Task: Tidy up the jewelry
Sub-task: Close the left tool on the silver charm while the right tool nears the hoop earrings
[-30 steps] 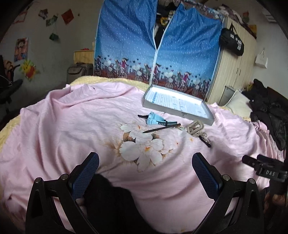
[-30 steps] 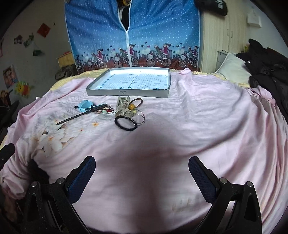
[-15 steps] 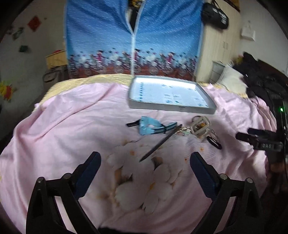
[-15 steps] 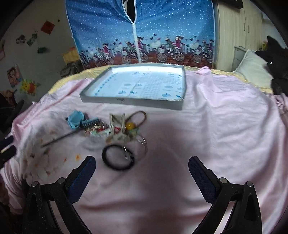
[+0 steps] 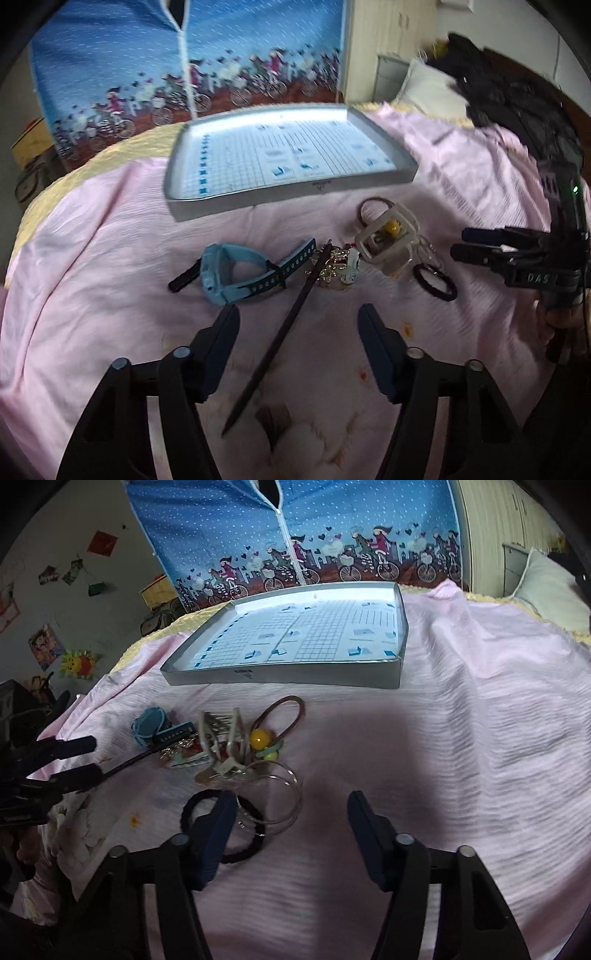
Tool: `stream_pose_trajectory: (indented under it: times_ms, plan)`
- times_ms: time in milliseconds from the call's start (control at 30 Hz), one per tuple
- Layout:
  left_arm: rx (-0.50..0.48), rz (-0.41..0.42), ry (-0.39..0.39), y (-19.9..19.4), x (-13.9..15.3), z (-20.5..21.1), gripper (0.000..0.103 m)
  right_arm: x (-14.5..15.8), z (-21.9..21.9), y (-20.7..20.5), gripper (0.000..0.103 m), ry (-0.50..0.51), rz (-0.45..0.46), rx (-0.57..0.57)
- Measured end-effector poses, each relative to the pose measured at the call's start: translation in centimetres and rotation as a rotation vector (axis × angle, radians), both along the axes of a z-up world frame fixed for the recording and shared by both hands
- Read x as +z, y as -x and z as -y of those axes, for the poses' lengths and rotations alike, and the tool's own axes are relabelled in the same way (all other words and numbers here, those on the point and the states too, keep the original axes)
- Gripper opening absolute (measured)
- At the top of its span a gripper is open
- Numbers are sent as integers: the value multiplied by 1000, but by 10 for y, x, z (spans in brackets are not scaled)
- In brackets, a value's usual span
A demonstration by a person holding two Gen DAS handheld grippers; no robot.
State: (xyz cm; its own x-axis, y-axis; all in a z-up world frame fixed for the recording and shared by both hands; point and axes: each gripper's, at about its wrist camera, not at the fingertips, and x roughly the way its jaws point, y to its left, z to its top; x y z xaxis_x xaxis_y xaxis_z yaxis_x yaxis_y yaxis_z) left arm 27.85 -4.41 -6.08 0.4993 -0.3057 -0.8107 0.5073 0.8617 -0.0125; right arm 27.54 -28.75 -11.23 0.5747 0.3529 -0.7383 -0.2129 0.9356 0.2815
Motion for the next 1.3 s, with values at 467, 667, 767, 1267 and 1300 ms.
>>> stream_pose_trajectory:
  times_ms: [467,667,767,1267,1300]
  plan:
    - [-112,-183,0,-50,-23,16,41,-12,-3,-11,33,-54,-48,53]
    - [-96,-269,18,-52,-35,15,41,-18,-5,-14,33,-55,-79,59]
    - [-78,-292,19,-52,-35,16,25,-19,-3,-14,33,-65,-85,49]
    - [-21,-467,127,-48,-30,30,6,-32,-16,-32,33,40,-93,90]
    - [-15,-466,130,-49,-31,32,5,-33,-16,-31,32,38,-96,89]
